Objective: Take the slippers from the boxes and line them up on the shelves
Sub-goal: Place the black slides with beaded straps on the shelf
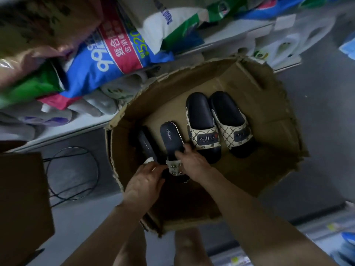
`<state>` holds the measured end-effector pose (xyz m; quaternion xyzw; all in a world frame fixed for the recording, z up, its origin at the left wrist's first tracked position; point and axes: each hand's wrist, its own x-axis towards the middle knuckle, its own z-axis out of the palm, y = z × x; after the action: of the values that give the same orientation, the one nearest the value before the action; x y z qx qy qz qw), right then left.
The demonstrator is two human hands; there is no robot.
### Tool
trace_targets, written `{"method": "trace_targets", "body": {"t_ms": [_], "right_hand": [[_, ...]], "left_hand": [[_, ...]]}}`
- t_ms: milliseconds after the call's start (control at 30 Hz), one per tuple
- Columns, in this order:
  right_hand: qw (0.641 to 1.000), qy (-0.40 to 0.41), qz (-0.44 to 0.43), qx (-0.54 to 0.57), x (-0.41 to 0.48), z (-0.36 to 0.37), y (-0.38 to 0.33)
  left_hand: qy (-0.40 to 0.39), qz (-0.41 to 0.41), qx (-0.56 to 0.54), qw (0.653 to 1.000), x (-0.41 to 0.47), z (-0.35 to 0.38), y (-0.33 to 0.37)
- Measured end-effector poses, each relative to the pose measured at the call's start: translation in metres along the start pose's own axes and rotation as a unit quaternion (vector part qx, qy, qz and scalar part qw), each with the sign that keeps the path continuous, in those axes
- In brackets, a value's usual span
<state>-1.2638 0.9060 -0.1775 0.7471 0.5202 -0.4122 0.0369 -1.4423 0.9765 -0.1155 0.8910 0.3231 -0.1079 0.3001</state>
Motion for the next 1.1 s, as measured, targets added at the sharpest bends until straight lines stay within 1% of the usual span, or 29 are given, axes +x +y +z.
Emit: {"method": "trace_targets", "body": {"t_ms": [67,133,233,267,333,367,433,467,533,567,633,700,733,800,833,867,900,933,1000,1033,1100], "right_hand": [[0.999,0.051,0.002,0.015,-0.021,-0.019,0.003],[0.995,0.102,0.017,0.007,-0.043,-0.039,0.012],[0.984,0.17,0.045,0.01,-0.061,-0.065,0.038],[0.982,0.182,0.055,0.014,-0.061,-0.07,0.048],[0.981,0.177,0.072,0.015,-0.054,-0.072,0.068],[0.982,0.173,0.074,0.017,-0.049,-0.07,0.077],[0.981,0.181,0.062,0.027,-0.038,-0.061,0.089],[0.98,0.187,0.057,0.035,-0.034,-0.056,0.093],[0.977,0.194,0.051,0.067,-0.029,-0.047,0.098],[0.975,0.199,0.05,0.087,-0.028,-0.043,0.1],[0.968,0.212,0.051,0.126,-0.029,-0.038,0.099],[0.959,0.218,0.072,0.168,-0.031,-0.036,0.098],[0.953,0.212,0.093,0.194,-0.032,-0.036,0.097],[0.939,0.194,0.129,0.252,-0.033,-0.034,0.097],[0.932,0.186,0.14,0.278,-0.032,-0.033,0.097],[0.925,0.18,0.145,0.301,-0.03,-0.032,0.097],[0.918,0.174,0.151,0.322,-0.027,-0.029,0.098],[0.912,0.17,0.156,0.338,-0.024,-0.026,0.099],[0.908,0.166,0.159,0.351,-0.018,-0.02,0.101],[0.908,0.165,0.158,0.352,-0.015,-0.018,0.101],[0.906,0.157,0.157,0.361,-0.01,-0.016,0.101]], "left_hand": [[-0.01,-0.017,0.005,1.0,0.008,0.002,0.005],[-0.032,-0.048,0.019,0.998,0.017,0.005,0.009],[-0.119,-0.148,0.052,0.981,0.037,0.015,0.01],[-0.148,-0.184,0.062,0.97,0.044,0.02,0.009],[-0.184,-0.245,0.073,0.949,0.058,0.034,0.008],[-0.194,-0.27,0.082,0.94,0.064,0.04,0.009],[-0.186,-0.307,0.111,0.927,0.075,0.051,0.008],[-0.166,-0.31,0.123,0.928,0.081,0.054,0.008],[-0.121,-0.289,0.124,0.942,0.089,0.055,0.007],[-0.1,-0.266,0.1,0.954,0.093,0.055,0.008],[-0.077,-0.196,0.019,0.977,0.099,0.049,0.013],[-0.051,-0.126,0.009,0.991,0.103,0.05,0.018],[-0.041,-0.121,0.012,0.992,0.103,0.054,0.018],[-0.04,-0.178,0.005,0.983,0.101,0.065,0.017],[-0.045,-0.217,-0.007,0.975,0.099,0.072,0.014],[-0.045,-0.262,-0.041,0.963,0.096,0.077,0.012],[-0.038,-0.309,-0.099,0.945,0.095,0.081,0.01],[-0.025,-0.354,-0.167,0.92,0.094,0.084,0.009],[-0.001,-0.428,-0.29,0.856,0.093,0.09,0.006],[0.007,-0.449,-0.338,0.827,0.092,0.092,0.005],[0.024,-0.467,-0.41,0.783,0.09,0.097,-0.001]]}}
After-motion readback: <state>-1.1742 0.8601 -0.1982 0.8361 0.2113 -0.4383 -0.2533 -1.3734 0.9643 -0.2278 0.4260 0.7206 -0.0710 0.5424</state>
